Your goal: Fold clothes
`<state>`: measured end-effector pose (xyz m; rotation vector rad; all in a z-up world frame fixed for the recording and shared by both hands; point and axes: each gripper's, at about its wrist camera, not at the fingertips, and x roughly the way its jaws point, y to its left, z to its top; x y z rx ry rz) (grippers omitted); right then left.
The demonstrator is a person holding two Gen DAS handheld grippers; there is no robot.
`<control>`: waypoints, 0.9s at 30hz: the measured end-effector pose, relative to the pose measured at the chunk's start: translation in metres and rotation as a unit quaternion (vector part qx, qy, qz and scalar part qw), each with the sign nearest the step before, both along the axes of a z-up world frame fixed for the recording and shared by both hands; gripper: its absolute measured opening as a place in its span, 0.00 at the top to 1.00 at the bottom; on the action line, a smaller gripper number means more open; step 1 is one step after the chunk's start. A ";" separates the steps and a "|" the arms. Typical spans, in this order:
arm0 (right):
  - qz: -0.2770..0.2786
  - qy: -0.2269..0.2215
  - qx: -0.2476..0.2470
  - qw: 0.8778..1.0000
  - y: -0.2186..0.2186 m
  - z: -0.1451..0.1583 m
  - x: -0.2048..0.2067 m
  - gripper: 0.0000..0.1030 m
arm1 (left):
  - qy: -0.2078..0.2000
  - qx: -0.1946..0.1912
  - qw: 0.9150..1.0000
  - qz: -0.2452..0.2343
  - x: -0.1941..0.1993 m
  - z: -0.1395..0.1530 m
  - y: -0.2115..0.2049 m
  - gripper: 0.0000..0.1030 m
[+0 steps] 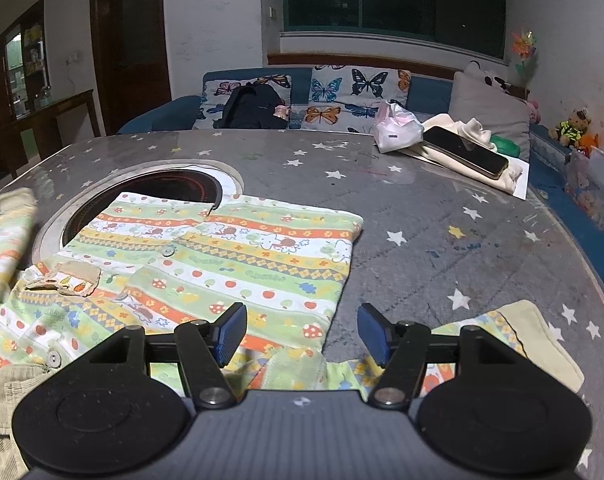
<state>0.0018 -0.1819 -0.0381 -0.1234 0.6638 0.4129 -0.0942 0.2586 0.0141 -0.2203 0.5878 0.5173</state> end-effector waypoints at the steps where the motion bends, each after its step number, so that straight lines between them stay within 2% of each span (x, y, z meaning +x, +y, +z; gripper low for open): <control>1: 0.001 0.001 0.000 1.000 0.001 0.000 0.001 0.39 | 0.001 0.003 1.000 0.011 -0.009 0.001 0.005 0.91; 6: 0.010 0.006 0.002 1.000 0.007 -0.003 0.005 0.38 | 0.031 0.014 0.999 0.041 -0.038 -0.011 0.023 0.91; 9: 0.017 0.015 0.002 1.000 0.011 -0.007 0.009 0.38 | 0.073 -0.001 0.996 0.055 -0.036 -0.031 0.033 0.91; 12: 0.018 0.023 0.002 1.000 0.011 -0.008 0.012 0.38 | 0.098 -0.001 0.993 0.068 -0.031 -0.044 0.039 0.88; 16: 0.016 0.033 0.009 0.999 0.004 -0.007 0.023 0.38 | 0.117 0.019 0.989 0.086 -0.023 -0.038 0.040 0.73; 19: 0.009 0.036 0.016 0.999 -0.002 -0.003 0.035 0.38 | 0.100 0.026 0.991 0.087 -0.019 -0.024 0.039 0.70; 24: 0.003 0.043 0.014 0.999 -0.002 -0.001 0.063 0.39 | 0.065 0.002 0.998 0.011 0.012 -0.007 0.013 0.63; 27: 0.001 0.051 0.012 0.999 0.001 -0.003 0.082 0.42 | 0.056 -0.019 0.996 -0.061 0.046 -0.004 -0.015 0.61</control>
